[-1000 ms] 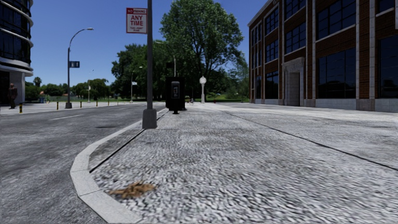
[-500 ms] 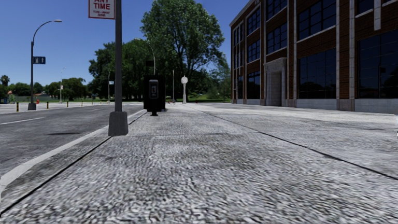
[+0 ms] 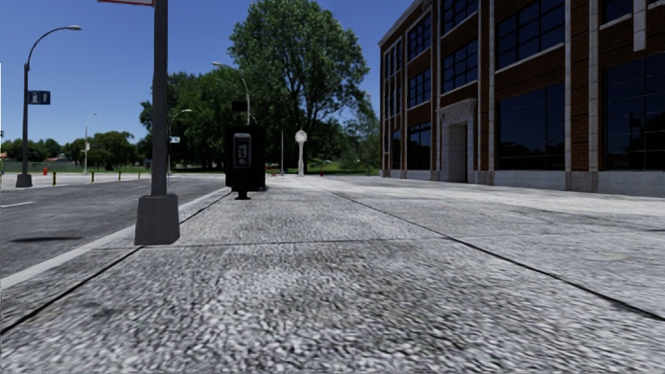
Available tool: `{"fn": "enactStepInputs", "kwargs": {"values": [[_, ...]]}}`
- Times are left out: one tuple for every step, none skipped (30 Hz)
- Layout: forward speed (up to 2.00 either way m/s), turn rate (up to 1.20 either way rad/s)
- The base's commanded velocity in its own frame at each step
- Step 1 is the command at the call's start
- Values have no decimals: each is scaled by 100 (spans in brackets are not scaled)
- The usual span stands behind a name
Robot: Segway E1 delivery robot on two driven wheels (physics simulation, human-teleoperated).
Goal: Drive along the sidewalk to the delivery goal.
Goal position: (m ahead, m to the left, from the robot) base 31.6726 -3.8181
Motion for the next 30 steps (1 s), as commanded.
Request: {"fn": "enactStepInputs", "kwargs": {"values": [[162,0],[162,0],[162,0],[162,-1],[162,-4],[162,-7],[162,-9],[162,-9],[162,-9],[162,-10],[162,-10],[162,-10],[162,-10],[162,-10],[162,-10],[162,-10],[162,-10],[162,-11],[162,-11],[162,-11],[162,-11],[200,-11],[200,-11],[200,-11],[200,-11],[200,-11],[200,-11],[200,-11],[200,-11],[200,-11]]}}
